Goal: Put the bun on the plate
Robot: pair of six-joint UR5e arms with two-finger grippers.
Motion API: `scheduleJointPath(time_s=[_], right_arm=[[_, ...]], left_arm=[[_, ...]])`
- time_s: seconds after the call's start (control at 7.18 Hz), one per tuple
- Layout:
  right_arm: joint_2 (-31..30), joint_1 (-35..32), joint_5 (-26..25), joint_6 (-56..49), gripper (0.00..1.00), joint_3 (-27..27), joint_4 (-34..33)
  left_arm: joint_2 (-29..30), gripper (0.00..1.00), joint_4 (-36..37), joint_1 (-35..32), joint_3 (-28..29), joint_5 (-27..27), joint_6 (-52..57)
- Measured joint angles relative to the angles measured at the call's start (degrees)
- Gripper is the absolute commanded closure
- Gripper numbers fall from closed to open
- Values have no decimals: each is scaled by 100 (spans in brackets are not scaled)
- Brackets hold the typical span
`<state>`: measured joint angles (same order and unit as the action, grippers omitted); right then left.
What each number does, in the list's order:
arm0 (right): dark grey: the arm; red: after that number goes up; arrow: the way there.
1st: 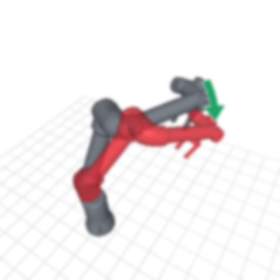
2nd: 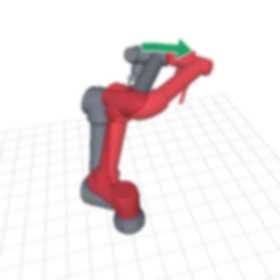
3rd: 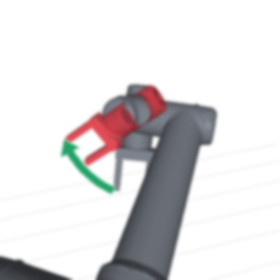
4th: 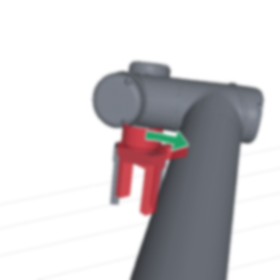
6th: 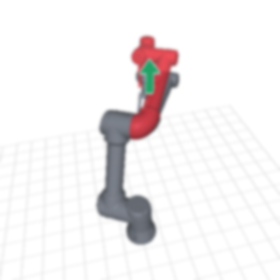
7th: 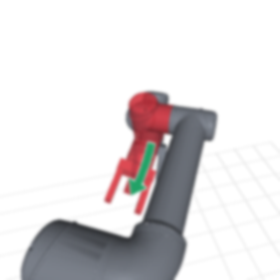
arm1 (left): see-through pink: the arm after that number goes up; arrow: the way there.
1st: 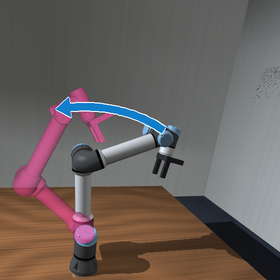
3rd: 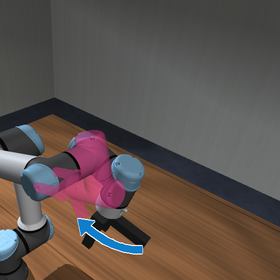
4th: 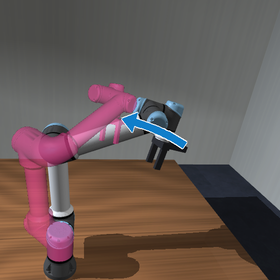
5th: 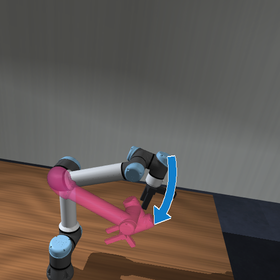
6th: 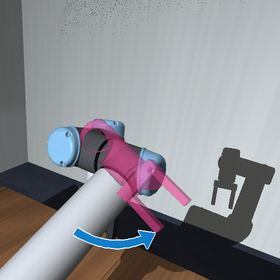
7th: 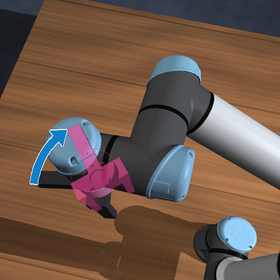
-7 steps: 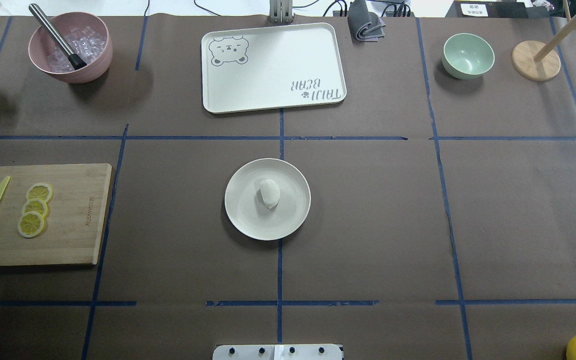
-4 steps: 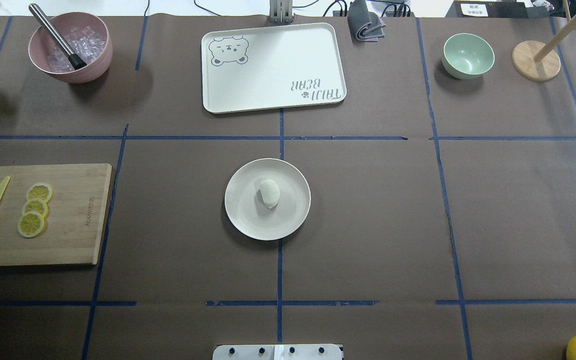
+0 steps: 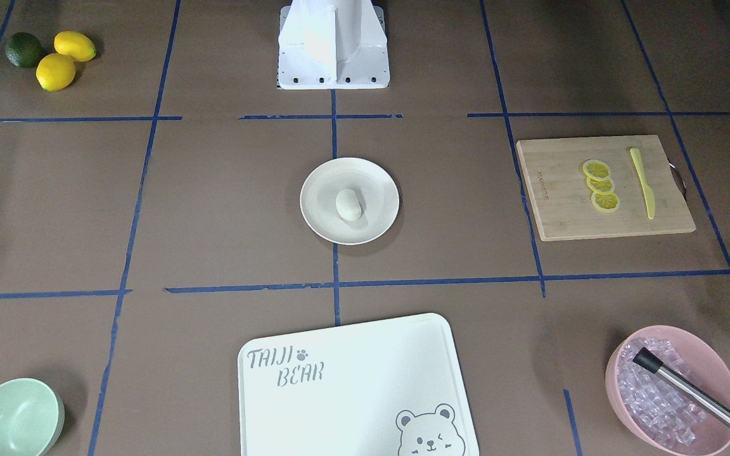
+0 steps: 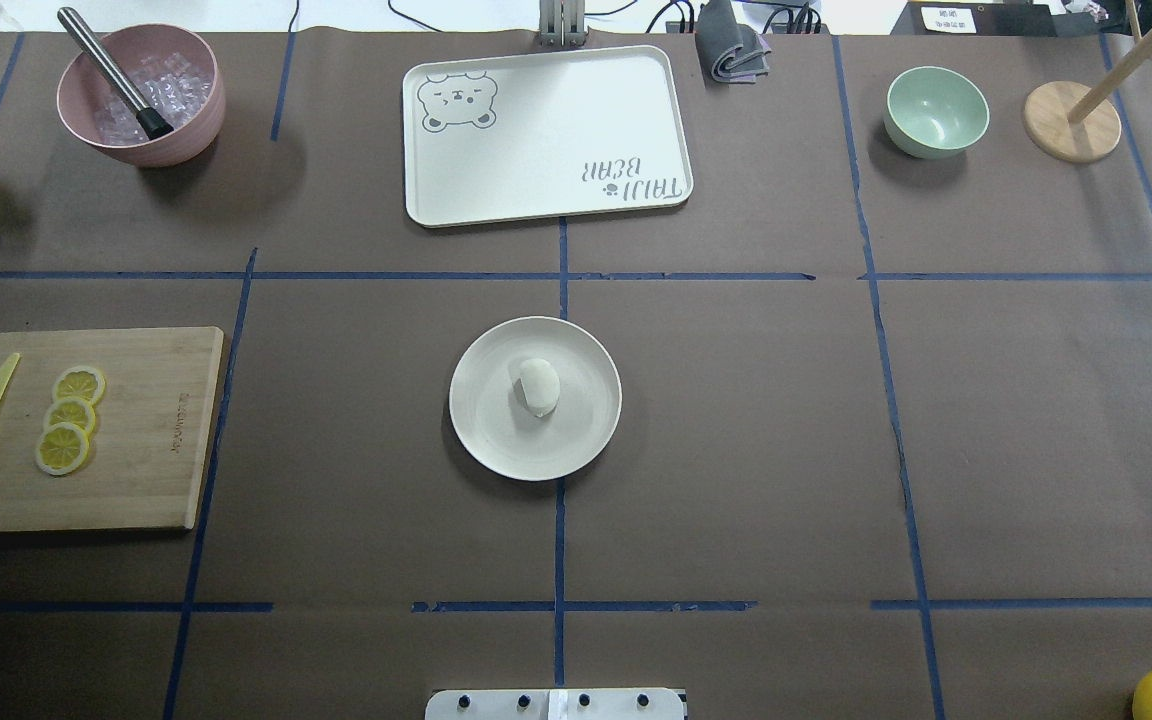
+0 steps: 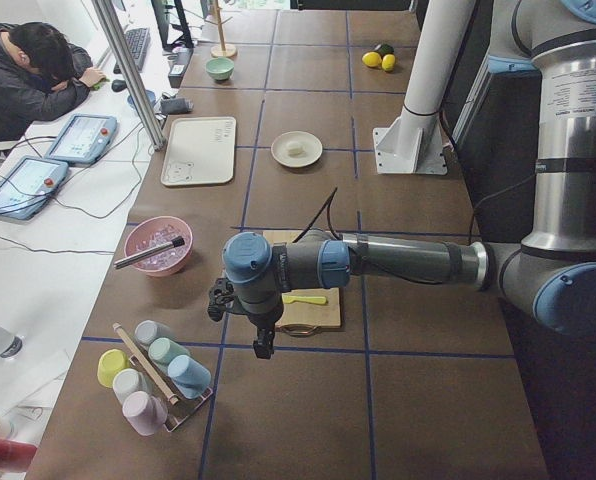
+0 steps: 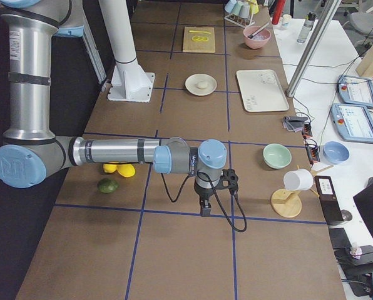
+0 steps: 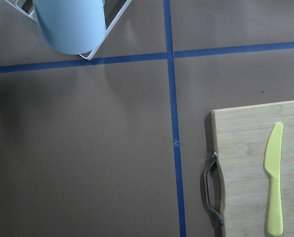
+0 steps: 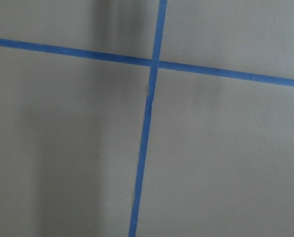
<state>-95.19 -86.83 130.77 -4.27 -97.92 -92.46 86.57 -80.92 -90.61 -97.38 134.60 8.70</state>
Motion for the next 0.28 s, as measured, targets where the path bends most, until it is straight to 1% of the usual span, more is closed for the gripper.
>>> scheduleJointPath(time_s=[0.28], right_arm=[[-5, 0, 2, -1, 0, 1, 0]], left_arm=[[-36, 0, 5, 0, -15, -4, 1]])
